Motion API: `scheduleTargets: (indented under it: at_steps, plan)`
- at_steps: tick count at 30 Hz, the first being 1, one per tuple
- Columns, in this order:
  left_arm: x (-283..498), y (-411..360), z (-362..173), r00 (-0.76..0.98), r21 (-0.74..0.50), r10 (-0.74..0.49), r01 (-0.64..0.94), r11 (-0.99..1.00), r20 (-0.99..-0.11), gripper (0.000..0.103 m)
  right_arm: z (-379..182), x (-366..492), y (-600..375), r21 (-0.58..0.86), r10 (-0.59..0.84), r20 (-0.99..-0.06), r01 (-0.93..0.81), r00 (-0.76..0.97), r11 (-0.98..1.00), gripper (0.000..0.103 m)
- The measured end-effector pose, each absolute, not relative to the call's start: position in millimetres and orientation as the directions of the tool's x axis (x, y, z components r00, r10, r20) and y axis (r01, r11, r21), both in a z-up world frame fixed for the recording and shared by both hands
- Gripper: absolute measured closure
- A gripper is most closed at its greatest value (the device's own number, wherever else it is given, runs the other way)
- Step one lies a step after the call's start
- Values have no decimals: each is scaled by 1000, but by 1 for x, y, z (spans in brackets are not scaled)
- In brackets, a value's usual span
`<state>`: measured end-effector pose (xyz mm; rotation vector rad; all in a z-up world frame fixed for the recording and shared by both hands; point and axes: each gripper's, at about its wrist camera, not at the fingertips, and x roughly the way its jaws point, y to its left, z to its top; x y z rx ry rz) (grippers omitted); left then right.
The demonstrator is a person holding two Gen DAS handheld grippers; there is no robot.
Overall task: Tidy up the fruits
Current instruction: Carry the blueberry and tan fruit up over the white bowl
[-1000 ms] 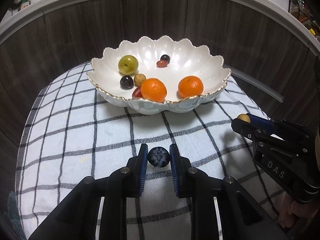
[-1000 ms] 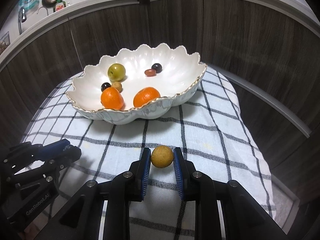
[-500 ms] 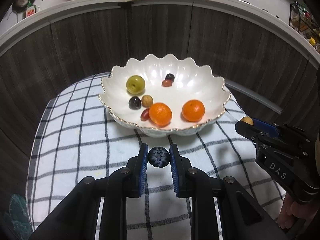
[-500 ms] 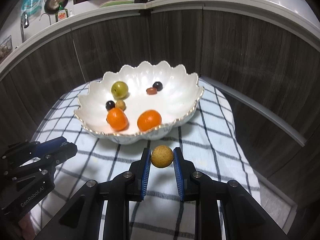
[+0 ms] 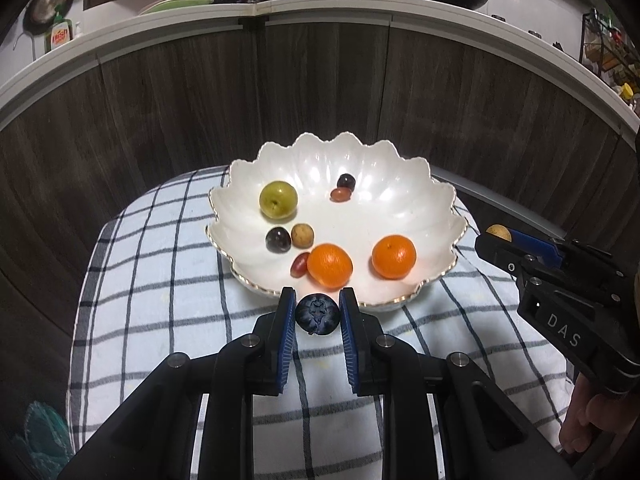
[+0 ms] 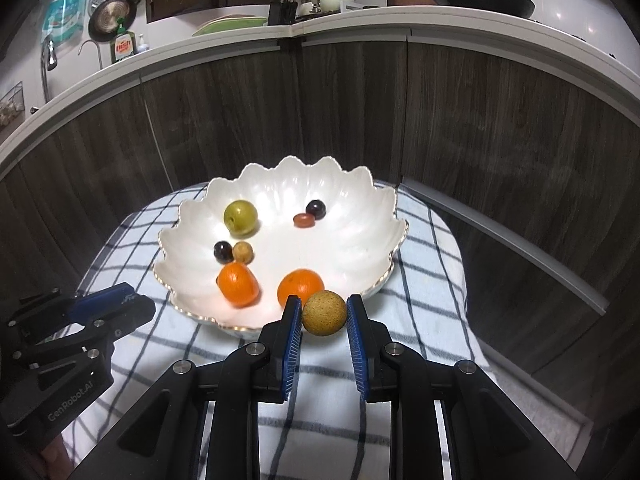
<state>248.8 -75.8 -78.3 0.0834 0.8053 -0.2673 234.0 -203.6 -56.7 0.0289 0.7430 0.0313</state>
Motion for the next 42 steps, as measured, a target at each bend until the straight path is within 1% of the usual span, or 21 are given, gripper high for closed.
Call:
scheduleTargets:
  at_steps: [15,25,33,42]
  plan:
    - [284,-75,-63,674,-20,-198,262,965,-712,80,-38,266,-210,30,29,-659,-12,751,999,79]
    - [306,-73,-62,672,-15,-187,253,967,-717,80,-33,292,-213,21,15,-651,-2,759,1000,79]
    - [328,-73,-72,657,-13,-174,241,970,-733,80,-40,313,-213,18,12,-661,0,750,1000,79]
    - [350,-70,-90,626,-21,-160,224,974,-763,80,-60,338,-216,23,9,-699,10,715,1000,79]
